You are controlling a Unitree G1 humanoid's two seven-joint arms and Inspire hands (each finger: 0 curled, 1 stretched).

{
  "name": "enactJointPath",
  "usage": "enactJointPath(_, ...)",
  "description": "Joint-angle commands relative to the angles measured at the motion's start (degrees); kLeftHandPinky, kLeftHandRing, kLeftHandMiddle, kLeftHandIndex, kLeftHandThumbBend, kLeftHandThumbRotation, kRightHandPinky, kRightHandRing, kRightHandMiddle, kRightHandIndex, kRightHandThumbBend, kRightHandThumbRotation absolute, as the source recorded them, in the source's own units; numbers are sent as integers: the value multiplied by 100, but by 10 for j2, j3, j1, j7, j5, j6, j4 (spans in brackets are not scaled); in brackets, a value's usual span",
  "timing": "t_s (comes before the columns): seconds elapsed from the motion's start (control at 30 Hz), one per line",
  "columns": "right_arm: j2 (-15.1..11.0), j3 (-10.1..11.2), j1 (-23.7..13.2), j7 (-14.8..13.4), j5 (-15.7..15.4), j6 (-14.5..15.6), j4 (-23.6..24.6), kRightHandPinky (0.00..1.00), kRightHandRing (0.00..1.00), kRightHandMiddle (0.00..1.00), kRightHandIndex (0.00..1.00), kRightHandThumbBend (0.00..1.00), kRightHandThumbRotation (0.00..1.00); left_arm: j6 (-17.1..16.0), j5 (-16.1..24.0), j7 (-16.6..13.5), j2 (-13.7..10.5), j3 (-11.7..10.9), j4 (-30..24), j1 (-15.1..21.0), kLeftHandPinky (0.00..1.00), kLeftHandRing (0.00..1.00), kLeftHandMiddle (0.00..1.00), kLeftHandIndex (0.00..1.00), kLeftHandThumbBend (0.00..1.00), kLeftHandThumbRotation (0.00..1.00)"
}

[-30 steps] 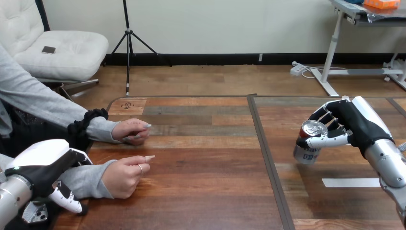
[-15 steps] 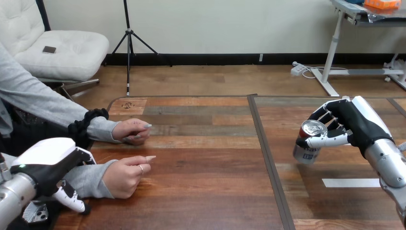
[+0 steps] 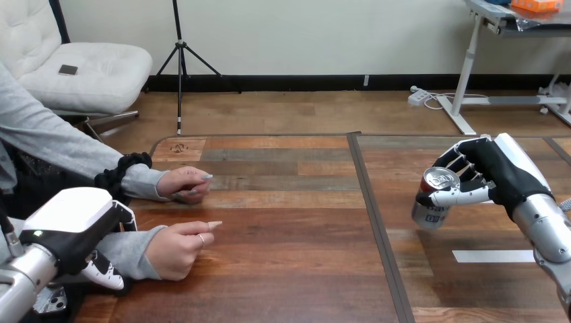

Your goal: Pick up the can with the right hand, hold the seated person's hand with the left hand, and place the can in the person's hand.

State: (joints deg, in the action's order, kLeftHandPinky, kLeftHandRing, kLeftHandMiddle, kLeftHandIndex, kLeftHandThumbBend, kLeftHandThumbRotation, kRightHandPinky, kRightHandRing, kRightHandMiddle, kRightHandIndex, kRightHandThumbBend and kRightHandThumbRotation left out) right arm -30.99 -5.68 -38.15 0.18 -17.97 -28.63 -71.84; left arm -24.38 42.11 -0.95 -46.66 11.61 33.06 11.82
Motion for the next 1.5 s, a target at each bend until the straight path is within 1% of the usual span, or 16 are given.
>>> enactJointPath(0.0, -10, 13, -26, -8, 12, -17, 38, 37, 41, 45, 47, 71, 0, -17, 8, -22, -1, 13, 7, 39, 29, 35, 41, 45, 83, 0)
enactJointPath(0.43, -9, 12, -26, -10, 12, -16, 37, 36, 40, 44, 47, 71, 0, -25, 10, -42, -2, 16, 20, 43, 29, 36, 43, 47, 83, 0)
enactJointPath(0.63, -9, 13, -27, -9, 13, -19, 35, 36, 41, 45, 47, 71, 0, -26, 10, -42, -4, 17, 17, 44, 28, 35, 43, 47, 84, 0)
enactJointPath(0.87, -9, 12, -27, -11, 11, -19, 36, 37, 41, 45, 47, 71, 0, -45, 4, -61, -4, 12, 20, 41, 25, 32, 39, 47, 87, 0)
enactJointPath(0.93, -9, 12, -27, -11, 11, -19, 36, 37, 41, 45, 47, 71, 0, -46, 1, -61, -3, 11, 21, 41, 25, 31, 39, 46, 88, 0)
enactJointPath(1.03, -9, 11, -27, -13, 10, -19, 37, 37, 41, 45, 47, 71, 0, -40, -7, -46, -3, 8, 16, 40, 25, 31, 39, 46, 88, 0)
enactJointPath(1.13, -10, 11, -27, -14, 9, -20, 37, 36, 40, 45, 47, 71, 0, -52, -14, -50, -3, 7, 22, 41, 25, 32, 40, 47, 88, 0)
enactJointPath(1.37, -10, 12, -26, -11, 11, -26, 37, 35, 39, 44, 47, 71, 0, -58, -37, -30, -3, 4, 30, 44, 26, 33, 41, 47, 86, 0)
enactJointPath(1.47, -9, 14, -25, -10, 13, -26, 36, 36, 40, 44, 47, 71, 0, -58, -46, -24, -3, 3, 33, 44, 28, 35, 42, 47, 86, 0)
